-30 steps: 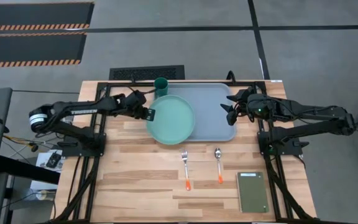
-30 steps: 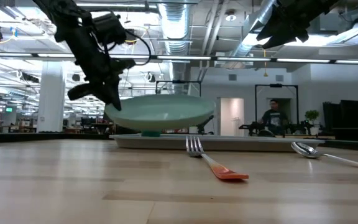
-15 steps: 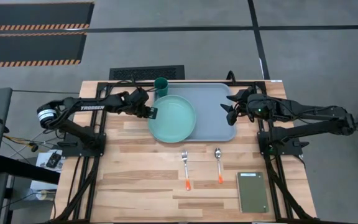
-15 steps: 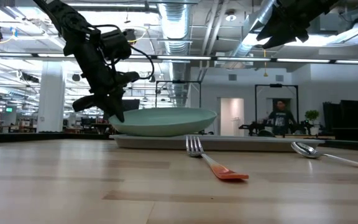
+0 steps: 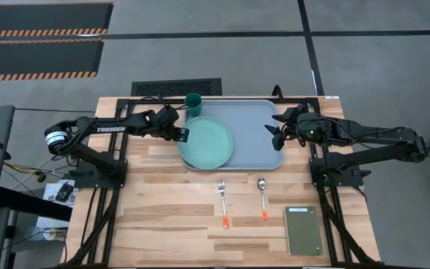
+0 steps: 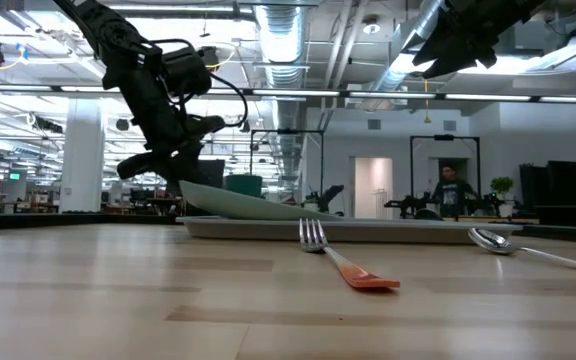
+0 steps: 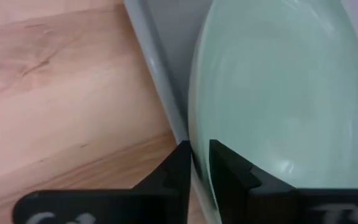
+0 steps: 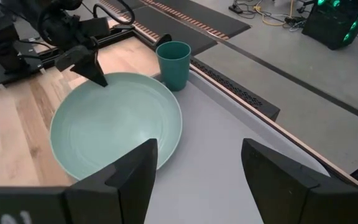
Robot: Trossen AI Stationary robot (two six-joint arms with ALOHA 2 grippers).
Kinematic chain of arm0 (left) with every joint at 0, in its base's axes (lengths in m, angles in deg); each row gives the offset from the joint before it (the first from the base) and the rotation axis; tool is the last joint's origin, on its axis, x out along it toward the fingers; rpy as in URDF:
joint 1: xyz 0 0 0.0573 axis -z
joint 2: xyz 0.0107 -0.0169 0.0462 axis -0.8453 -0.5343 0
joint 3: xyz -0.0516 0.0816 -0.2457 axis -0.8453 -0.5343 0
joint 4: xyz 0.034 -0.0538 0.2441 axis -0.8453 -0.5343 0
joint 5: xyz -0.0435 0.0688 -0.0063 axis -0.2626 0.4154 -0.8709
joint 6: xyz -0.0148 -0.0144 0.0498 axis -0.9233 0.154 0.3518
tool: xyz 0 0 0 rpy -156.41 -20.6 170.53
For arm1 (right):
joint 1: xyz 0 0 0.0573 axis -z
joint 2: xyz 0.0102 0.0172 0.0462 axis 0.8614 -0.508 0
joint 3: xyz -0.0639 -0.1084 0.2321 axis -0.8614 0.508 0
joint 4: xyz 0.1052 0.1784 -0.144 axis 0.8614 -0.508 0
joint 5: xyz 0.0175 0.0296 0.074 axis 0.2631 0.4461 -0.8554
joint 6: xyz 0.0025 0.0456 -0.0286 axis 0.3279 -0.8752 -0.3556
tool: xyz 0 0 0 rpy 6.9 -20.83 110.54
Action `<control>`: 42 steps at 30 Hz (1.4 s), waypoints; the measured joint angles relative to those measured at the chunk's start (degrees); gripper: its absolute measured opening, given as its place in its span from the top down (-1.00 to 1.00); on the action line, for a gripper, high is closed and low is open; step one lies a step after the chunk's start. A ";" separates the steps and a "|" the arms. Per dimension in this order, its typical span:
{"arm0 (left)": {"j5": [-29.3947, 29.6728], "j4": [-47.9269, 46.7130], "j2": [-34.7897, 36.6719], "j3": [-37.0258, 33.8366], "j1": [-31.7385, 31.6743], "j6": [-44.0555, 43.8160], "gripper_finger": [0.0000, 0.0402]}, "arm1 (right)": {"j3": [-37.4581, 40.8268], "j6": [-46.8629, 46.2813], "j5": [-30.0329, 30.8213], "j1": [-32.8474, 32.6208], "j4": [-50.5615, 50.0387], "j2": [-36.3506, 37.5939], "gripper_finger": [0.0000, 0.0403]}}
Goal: Pick and place plate/cup/fork/spoon on tray
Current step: Put the light green plate on the gray tray to the bottom right of the dark green cup, then put the orange fork on the gray tray to the right of the light green plate
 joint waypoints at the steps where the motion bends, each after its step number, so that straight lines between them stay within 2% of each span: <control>1: 0.01 0.32 0.00 0.00 0.01 0.00 0.73 | 0.00 0.00 0.01 0.00 0.00 0.00 -0.29; 10: 1.33 0.87 0.02 0.00 0.01 0.02 0.56 | 0.00 0.00 0.00 0.00 0.00 0.00 -0.29; 19: 1.15 2.46 0.04 0.00 -0.49 2.44 0.53 | 0.00 -1.28 -0.03 0.00 -0.19 0.00 -0.29; 22: -2.92 2.67 0.15 0.00 -1.44 4.13 0.53 | 0.00 -6.89 -0.17 0.00 -2.26 0.00 -0.29; 25: -10.28 2.70 0.17 0.00 -2.34 5.34 0.53 | 0.00 -14.93 -0.58 0.00 -6.18 0.01 -0.29; 28: -17.80 3.11 0.17 0.00 -2.35 7.52 0.53 | 0.00 -22.78 -3.71 0.00 -11.00 0.01 -0.29; 32: -24.08 2.96 0.61 -0.02 -0.49 9.39 0.53 | 0.00 -28.65 -8.56 -1.35 -14.69 -1.50 -0.29; 38: -24.89 3.38 5.40 -0.02 3.44 11.73 0.53 | 0.02 -32.88 -11.87 -7.65 -14.92 -8.76 -0.29; 42: -19.89 3.34 11.29 -0.02 6.61 12.26 0.53 | 0.02 -34.76 -14.91 -11.81 -12.69 -15.29 -0.29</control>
